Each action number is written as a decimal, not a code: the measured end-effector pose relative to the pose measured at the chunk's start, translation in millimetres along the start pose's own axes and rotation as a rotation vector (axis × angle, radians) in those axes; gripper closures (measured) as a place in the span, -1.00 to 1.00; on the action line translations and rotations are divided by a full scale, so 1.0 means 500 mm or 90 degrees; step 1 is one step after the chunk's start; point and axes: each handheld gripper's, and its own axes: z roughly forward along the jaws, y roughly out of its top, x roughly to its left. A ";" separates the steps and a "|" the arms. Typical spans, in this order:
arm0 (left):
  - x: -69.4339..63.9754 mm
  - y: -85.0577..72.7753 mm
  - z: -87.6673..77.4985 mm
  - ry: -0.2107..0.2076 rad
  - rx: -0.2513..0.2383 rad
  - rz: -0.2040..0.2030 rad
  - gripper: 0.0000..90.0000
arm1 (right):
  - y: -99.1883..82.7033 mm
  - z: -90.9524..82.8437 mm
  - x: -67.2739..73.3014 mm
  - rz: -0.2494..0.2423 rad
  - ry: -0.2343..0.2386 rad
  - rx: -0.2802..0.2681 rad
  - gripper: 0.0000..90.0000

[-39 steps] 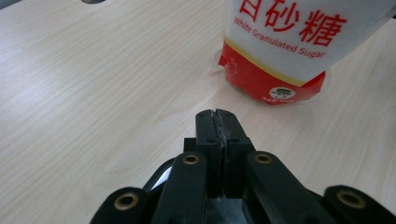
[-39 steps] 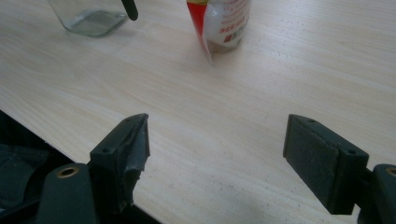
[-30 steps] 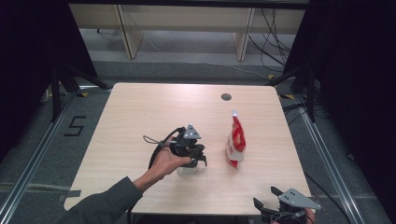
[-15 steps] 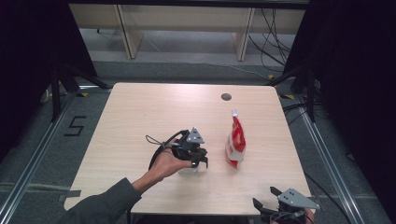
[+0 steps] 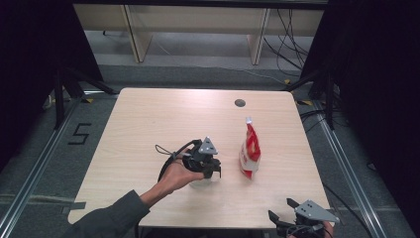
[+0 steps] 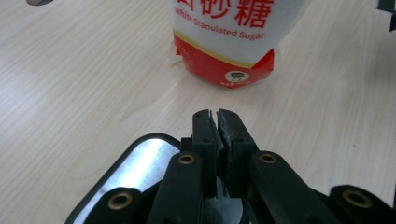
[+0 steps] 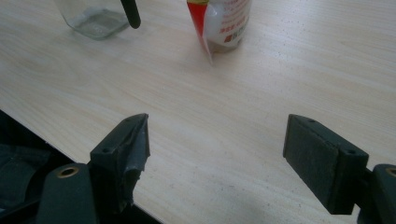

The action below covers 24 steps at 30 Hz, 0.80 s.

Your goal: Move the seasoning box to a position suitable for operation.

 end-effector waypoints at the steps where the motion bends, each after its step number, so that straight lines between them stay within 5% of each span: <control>1: -0.003 -0.001 -0.001 0.001 -0.001 0.000 0.88 | 0.000 -0.001 -0.001 -0.001 -0.001 0.003 -0.47; 5: -0.001 0.001 -0.007 0.004 -0.010 0.002 0.85 | 0.000 -0.003 0.005 0.017 -0.002 0.010 -0.47; 7: 0.003 0.003 -0.003 0.009 -0.010 -0.001 0.85 | 0.000 -0.001 -0.001 -0.003 0.000 0.003 -0.47; 17: 0.019 0.015 0.012 0.039 -0.013 -0.020 0.93 | 0.000 0.000 -0.001 -0.005 -0.002 -0.002 -0.47; 24: 0.025 0.015 0.021 0.029 -0.009 -0.027 0.96 | 0.000 0.001 0.000 0.001 0.006 0.001 -0.47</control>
